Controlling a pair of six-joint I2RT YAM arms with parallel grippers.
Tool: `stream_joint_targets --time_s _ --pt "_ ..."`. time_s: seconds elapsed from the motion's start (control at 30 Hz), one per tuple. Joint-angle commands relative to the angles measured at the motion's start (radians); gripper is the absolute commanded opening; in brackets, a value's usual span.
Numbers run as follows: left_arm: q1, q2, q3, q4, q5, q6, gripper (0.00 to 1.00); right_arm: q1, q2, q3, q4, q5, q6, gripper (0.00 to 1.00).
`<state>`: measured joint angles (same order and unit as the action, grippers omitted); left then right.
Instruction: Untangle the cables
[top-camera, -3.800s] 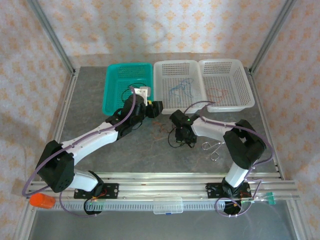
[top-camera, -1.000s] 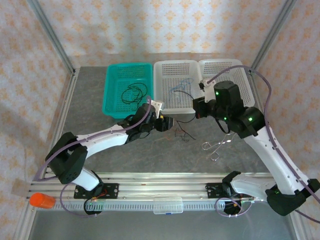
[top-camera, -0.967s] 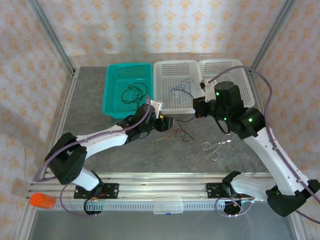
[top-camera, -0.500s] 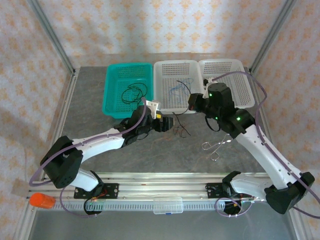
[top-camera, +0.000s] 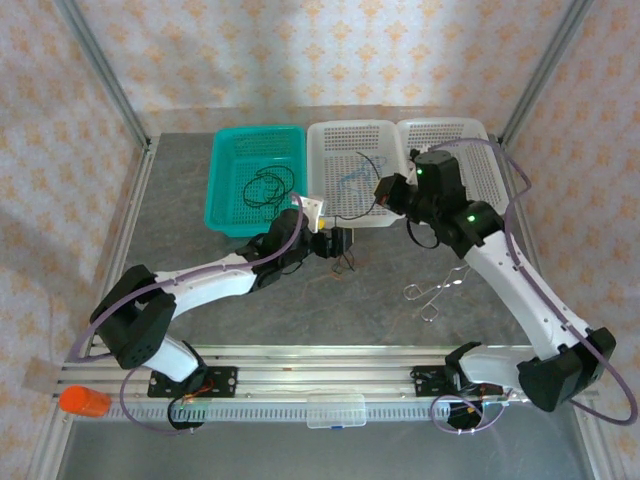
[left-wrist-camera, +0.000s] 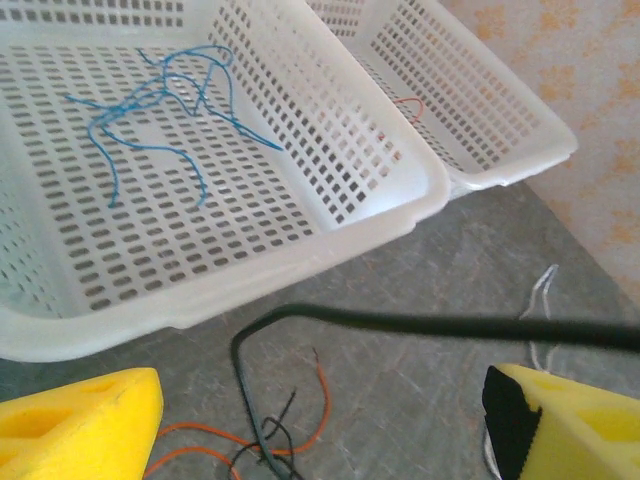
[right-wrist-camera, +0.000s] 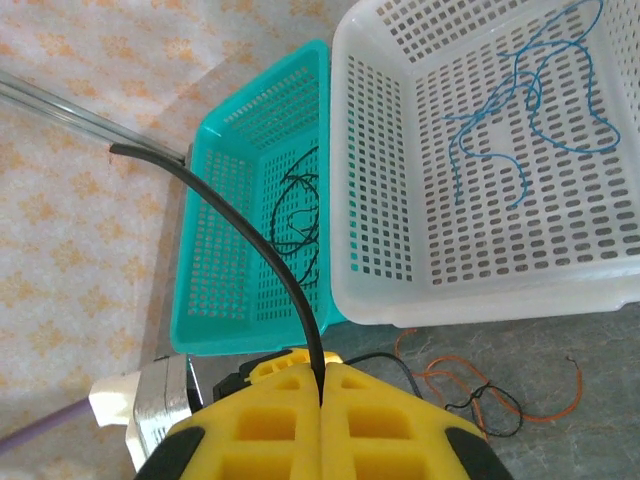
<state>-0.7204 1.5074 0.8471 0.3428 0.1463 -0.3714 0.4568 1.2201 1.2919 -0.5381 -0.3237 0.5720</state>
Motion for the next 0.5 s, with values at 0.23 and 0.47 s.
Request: stream_joint_targets --time_s 0.23,0.47 --pt "-0.014 0.058 0.116 -0.016 -0.052 0.202 0.79 -0.071 0.036 0.050 -0.053 -0.174 0.023 0.00" --pt "-0.050 0.111 0.180 -0.047 -0.040 0.233 0.69 -0.076 0.037 0.037 -0.050 -0.167 0.021 0.00"
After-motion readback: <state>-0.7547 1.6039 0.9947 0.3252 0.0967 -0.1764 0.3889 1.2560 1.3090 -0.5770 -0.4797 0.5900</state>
